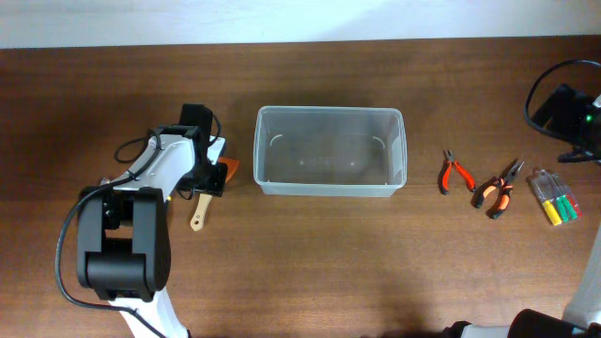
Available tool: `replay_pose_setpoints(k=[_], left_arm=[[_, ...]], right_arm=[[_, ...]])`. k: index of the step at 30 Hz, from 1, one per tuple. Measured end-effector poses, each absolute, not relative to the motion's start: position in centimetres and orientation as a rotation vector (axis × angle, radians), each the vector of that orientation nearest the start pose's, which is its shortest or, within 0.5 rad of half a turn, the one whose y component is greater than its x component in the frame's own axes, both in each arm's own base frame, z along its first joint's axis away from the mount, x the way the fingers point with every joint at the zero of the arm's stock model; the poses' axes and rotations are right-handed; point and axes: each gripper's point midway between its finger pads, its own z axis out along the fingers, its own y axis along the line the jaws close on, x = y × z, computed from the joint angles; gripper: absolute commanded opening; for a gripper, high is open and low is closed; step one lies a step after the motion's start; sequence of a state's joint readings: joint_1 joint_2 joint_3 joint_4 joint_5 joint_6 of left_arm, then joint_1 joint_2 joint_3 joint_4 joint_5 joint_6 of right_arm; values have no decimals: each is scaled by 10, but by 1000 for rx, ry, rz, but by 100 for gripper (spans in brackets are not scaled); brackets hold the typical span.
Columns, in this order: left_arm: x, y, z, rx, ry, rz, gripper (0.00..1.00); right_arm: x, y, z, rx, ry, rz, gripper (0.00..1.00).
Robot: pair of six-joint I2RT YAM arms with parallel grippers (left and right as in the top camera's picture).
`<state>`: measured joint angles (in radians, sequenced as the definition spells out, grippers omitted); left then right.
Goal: Pack container
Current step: 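Lower the left gripper and grasp the orange scraper's wooden handle, then lift the scraper and lower it into the container with left gripper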
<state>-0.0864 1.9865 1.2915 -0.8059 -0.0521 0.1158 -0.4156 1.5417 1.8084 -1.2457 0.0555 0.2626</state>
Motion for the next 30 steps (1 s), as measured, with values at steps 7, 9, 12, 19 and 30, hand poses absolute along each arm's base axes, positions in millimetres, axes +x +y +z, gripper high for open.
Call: replay_pose_setpoints(k=[7, 9, 12, 19, 30], left_arm=[[371, -25, -2, 307, 3054, 68, 36], [375, -25, -1, 308, 3034, 69, 34], [380, -25, -1, 325, 3015, 70, 29], [380, -25, -1, 335, 3012, 70, 16], [406, -29, 46, 386, 2994, 76, 2]], right_arm=[[335, -158, 296, 869, 2400, -130, 99], [335, -158, 296, 869, 2400, -130, 99], [335, -158, 296, 869, 2400, -130, 99], [335, -158, 296, 869, 2400, -130, 99], [335, -158, 296, 869, 2400, -130, 99]])
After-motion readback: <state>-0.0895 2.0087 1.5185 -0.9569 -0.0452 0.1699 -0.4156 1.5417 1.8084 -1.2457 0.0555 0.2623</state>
